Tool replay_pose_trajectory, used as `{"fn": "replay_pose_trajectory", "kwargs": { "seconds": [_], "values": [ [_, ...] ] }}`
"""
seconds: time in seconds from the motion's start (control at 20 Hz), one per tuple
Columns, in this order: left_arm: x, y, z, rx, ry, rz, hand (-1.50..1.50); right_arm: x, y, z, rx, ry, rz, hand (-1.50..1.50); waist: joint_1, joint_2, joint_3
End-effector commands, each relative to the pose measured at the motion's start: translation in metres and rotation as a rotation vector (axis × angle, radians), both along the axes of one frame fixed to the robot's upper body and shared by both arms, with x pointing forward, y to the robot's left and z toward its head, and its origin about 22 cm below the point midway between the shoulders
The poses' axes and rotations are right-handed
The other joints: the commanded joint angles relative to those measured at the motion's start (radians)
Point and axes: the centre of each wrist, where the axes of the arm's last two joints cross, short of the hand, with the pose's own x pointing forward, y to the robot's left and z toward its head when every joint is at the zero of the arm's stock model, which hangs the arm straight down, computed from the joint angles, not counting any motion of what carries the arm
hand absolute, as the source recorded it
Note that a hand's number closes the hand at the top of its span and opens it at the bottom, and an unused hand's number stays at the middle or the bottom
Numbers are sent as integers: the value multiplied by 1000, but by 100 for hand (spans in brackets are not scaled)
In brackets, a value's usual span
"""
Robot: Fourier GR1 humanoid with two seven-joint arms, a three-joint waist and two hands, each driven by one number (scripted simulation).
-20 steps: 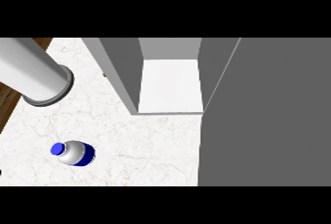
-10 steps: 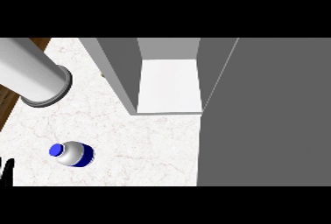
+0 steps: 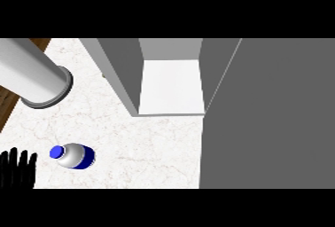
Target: Pick up the bottled water, place it into the cabinet and close the cabinet
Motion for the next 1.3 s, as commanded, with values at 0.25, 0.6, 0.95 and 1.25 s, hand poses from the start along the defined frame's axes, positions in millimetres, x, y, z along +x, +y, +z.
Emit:
{"fn": "replay_pose_trajectory", "kwargs": {
  "seconds": [0.25, 0.6, 0.95, 1.25],
  "values": [
    [30, -3, -58, -26, 37, -5, -150, -16, 0, 40, -8, -57, 10, -150, 0, 2, 0],
    [45, 11, -85, -25, 19, 22, -150, -17, -10, 28, -10, -55, 2, -150, 4, 2, 1],
    [35, 17, -118, -6, 48, 69, -150, -22, -16, 24, -21, -77, -11, -150, 6, 3, 0],
    [64, 14, -123, -73, 8, 43, -150, -28, -15, 27, -23, -66, -2, -150, 1, 2, 0]
  ]
}}
